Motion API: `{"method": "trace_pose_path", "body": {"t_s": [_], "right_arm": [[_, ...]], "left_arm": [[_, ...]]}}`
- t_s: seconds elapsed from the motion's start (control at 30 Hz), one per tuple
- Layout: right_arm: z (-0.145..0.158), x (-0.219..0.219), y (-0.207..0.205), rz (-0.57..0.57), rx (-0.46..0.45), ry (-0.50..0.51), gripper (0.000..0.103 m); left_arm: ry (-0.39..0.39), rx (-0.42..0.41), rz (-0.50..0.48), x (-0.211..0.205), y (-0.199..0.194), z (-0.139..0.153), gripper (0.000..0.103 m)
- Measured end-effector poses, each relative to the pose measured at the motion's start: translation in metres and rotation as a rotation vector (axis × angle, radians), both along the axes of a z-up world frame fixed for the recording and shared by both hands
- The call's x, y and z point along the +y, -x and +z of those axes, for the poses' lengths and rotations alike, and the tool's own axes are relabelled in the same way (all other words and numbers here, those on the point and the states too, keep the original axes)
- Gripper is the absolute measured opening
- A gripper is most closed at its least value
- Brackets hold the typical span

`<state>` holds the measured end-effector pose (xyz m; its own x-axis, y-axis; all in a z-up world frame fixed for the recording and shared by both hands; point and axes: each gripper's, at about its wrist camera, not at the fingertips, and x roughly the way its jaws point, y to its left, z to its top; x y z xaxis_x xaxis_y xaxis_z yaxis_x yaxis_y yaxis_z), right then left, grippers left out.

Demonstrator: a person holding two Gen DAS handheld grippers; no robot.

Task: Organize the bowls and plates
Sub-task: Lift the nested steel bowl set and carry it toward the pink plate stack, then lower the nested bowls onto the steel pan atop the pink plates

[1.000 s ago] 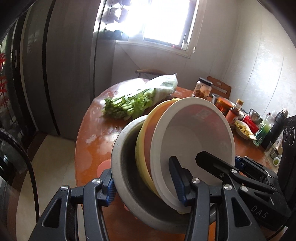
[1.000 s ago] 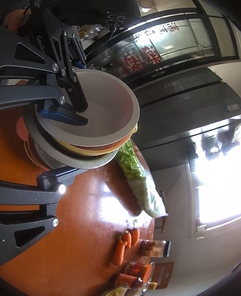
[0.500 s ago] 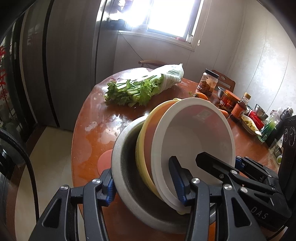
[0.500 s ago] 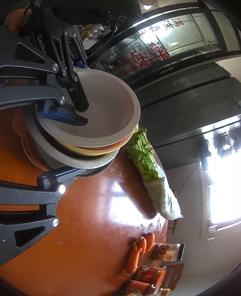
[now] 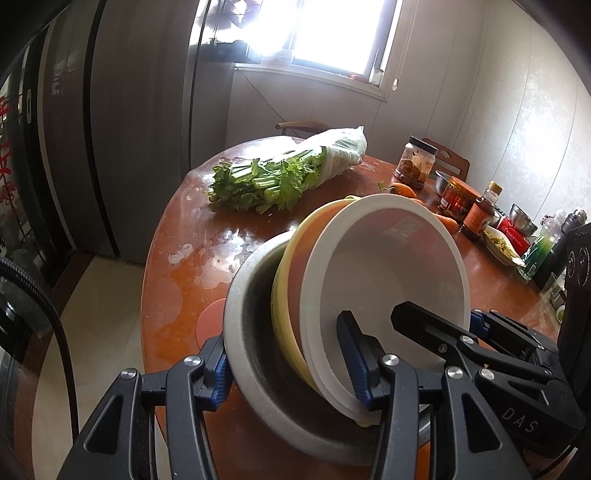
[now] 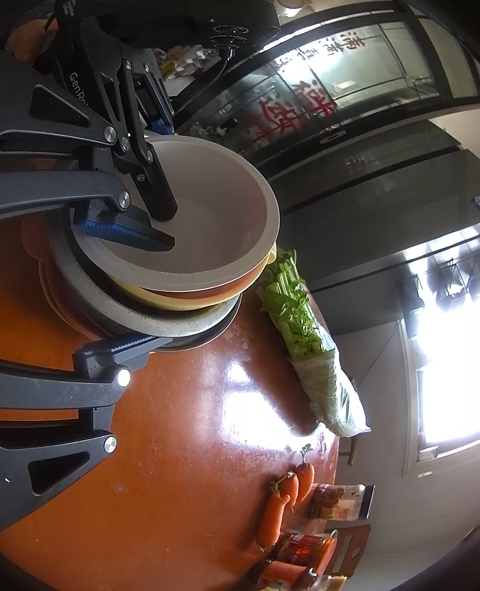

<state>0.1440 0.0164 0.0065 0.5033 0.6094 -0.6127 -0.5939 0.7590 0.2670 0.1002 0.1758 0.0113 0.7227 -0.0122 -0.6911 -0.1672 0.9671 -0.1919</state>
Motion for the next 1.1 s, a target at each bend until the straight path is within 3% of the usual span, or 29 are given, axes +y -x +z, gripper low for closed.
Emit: {"method": "trace_pose_path", "body": {"t_s": [0.53, 0.93, 1.1], "right_arm": [[0.004, 0.005, 0.003, -0.024, -0.051, 0.038, 0.047], [0.012, -0.004, 0.007, -0.054, -0.069, 0.037, 0.072], [0.002, -0.003, 0.001, -0.049, 0.015, 0.025, 0.077]], "left_arm": [[-0.027, -0.011, 0.001, 0.000, 0.003, 0.002, 0.052], [0.019, -0.021, 0.044, 0.022, 0.014, 0.005, 0.073], [0.047, 0.014, 0.033, 0.025, 0.004, -0.004, 0.084]]}}
